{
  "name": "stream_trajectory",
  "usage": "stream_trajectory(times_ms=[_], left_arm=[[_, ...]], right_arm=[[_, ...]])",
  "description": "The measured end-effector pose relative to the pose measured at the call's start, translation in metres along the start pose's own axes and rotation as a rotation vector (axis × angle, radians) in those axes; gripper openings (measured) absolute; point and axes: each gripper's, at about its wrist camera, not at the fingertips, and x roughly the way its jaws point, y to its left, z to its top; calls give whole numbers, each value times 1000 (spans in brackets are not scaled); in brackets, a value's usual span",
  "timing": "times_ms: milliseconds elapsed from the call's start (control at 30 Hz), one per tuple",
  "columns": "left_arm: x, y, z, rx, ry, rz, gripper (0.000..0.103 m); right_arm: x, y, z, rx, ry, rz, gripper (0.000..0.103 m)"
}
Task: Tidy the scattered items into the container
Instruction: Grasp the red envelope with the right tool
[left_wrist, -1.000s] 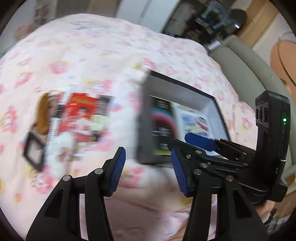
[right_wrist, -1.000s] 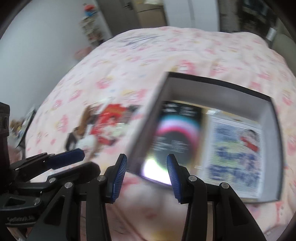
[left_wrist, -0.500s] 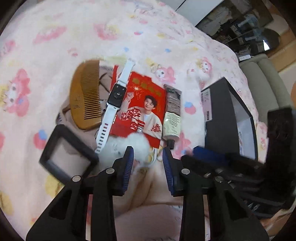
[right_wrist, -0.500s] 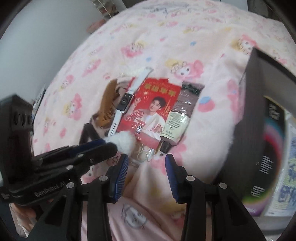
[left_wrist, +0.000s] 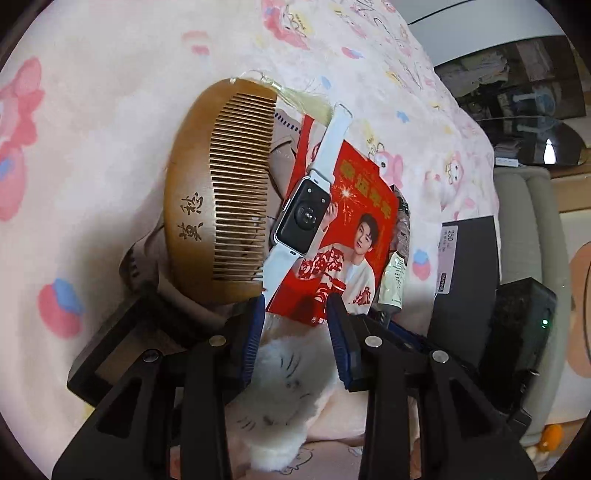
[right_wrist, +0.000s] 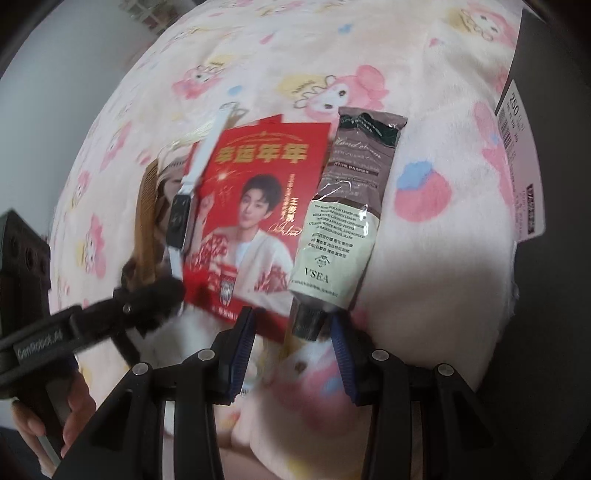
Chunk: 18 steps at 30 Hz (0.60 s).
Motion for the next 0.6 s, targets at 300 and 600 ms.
stream_trajectory(times_ms=[300, 600], left_arm=[[3, -22, -6, 128, 97, 5, 42], [6, 3, 0, -1, 57, -28, 37]], right_arm=[[-2, 9, 5, -49, -23, 10, 41], [4, 13, 22, -47, -74, -30, 48]])
